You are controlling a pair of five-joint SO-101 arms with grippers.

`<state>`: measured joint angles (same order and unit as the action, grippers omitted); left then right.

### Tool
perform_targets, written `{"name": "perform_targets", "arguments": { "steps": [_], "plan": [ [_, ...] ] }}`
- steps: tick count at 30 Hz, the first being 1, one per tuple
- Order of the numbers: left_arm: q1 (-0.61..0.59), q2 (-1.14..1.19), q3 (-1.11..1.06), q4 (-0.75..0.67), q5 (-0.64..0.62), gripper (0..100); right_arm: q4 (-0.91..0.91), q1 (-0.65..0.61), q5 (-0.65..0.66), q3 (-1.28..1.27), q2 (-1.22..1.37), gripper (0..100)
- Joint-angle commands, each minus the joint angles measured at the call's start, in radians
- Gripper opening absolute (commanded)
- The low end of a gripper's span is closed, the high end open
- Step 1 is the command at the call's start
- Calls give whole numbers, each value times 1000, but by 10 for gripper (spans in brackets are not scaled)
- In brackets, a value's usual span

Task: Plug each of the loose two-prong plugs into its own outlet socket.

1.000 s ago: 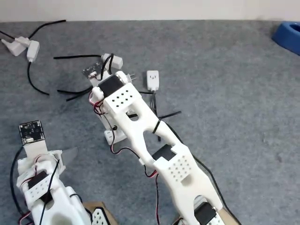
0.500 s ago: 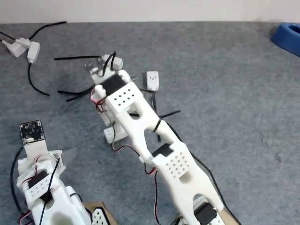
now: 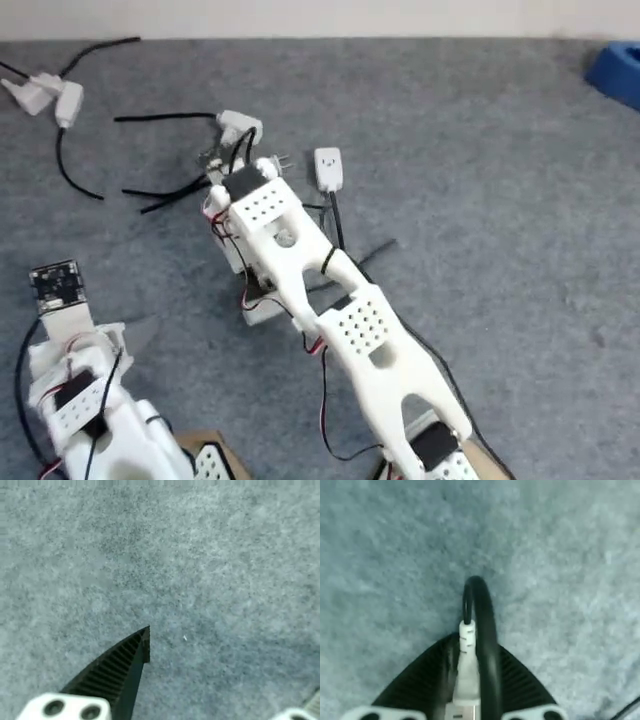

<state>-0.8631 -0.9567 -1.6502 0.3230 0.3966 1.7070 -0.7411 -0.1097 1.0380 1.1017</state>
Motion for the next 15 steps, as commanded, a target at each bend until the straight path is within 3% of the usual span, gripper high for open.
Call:
{"name": "perform_targets", "arguments": {
  "steps": [1, 5, 15],
  "plan": [
    [-1, -15, 24, -17, 6, 499, 59, -2, -2, 13, -68, 6],
    [-5, -15, 24, -17, 6, 499, 59, -44, 0, -74, -240, 6],
    [7, -15, 24, -17, 6, 499, 53, -79, 100, -605, -654, 6]
  ]
}}
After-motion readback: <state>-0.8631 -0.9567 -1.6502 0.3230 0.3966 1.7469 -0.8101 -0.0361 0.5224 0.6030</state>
